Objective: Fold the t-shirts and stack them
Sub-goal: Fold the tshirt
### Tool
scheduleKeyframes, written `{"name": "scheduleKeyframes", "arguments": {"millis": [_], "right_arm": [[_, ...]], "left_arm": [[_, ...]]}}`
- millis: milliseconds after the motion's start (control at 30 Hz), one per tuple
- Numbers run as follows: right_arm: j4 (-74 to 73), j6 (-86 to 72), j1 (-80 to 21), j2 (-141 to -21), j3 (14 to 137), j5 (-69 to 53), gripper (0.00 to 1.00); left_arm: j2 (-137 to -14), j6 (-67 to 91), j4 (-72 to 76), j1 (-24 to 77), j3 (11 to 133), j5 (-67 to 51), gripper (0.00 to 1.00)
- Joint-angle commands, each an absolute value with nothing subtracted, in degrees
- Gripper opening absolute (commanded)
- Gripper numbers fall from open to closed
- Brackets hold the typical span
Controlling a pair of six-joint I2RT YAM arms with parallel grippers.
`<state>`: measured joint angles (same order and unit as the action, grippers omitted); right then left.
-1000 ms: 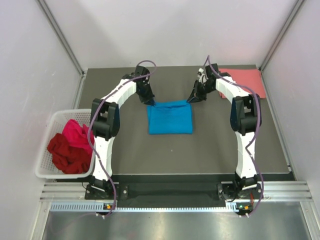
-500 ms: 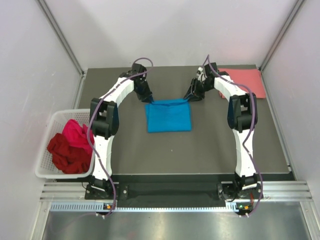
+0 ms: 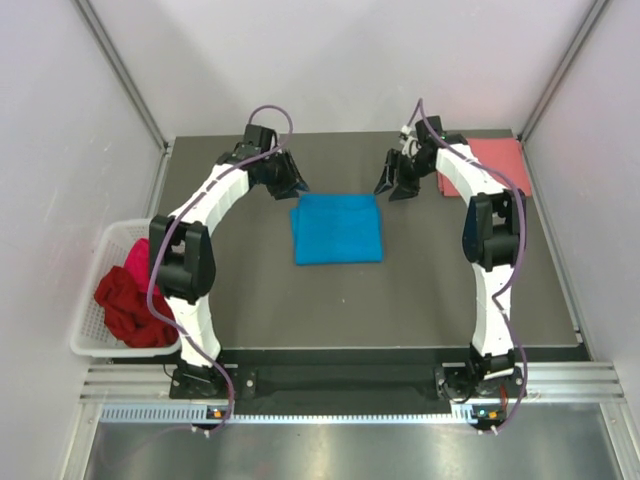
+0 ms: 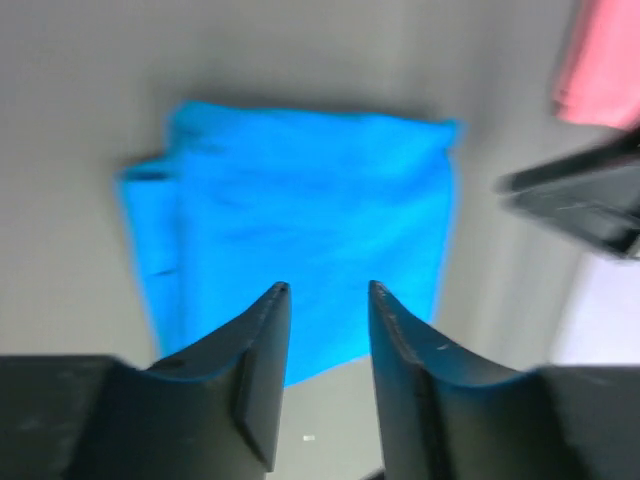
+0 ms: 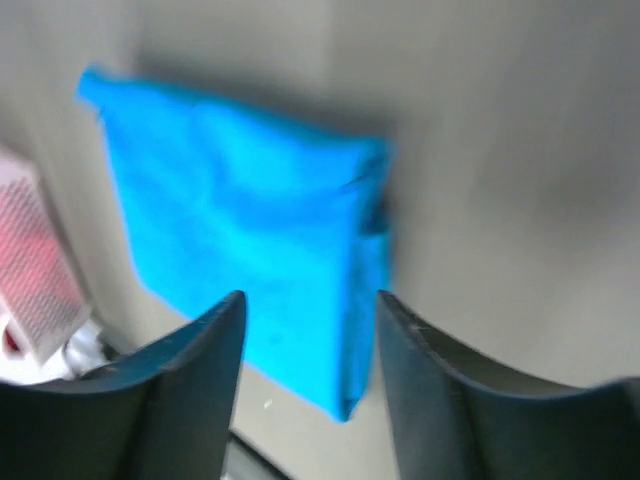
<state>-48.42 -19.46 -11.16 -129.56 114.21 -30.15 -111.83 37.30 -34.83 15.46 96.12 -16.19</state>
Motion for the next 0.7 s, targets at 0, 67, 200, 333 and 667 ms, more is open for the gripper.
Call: {"name": "scheduleKeyframes", "arguments": {"millis": [0, 67, 200, 333, 667], "right_arm": [[-43.87, -19.77, -15.64, -124.89, 109.70, -36.45, 0.52], [-40.52, -21.96, -16.17, -125.07, 107.58, -38.40, 0.46], [-40.95, -20.92, -15.91, -124.81, 107.14, -36.83, 0.49], [-43.67, -17.85, -15.29, -124.45, 107.23, -33.76, 0.57], [-46.85, -14.77, -14.42, -123.93, 107.14, -30.67, 0.65]], "left_arm": [[-111.27, 42.00, -18.92, 16.17, 88.96, -29.78, 0.41], [-111.97, 43.15, -18.89, 16.26, 87.81, -28.31, 0.44], [-112.23, 37.89, -23.01, 16.35, 89.82, -21.90, 0.64], [-114.69, 29.90, -30.56, 16.26, 96.22, -14.69, 0.68], [-120.31, 27.33, -36.21, 16.26, 99.58, -8.52, 0.74]]}}
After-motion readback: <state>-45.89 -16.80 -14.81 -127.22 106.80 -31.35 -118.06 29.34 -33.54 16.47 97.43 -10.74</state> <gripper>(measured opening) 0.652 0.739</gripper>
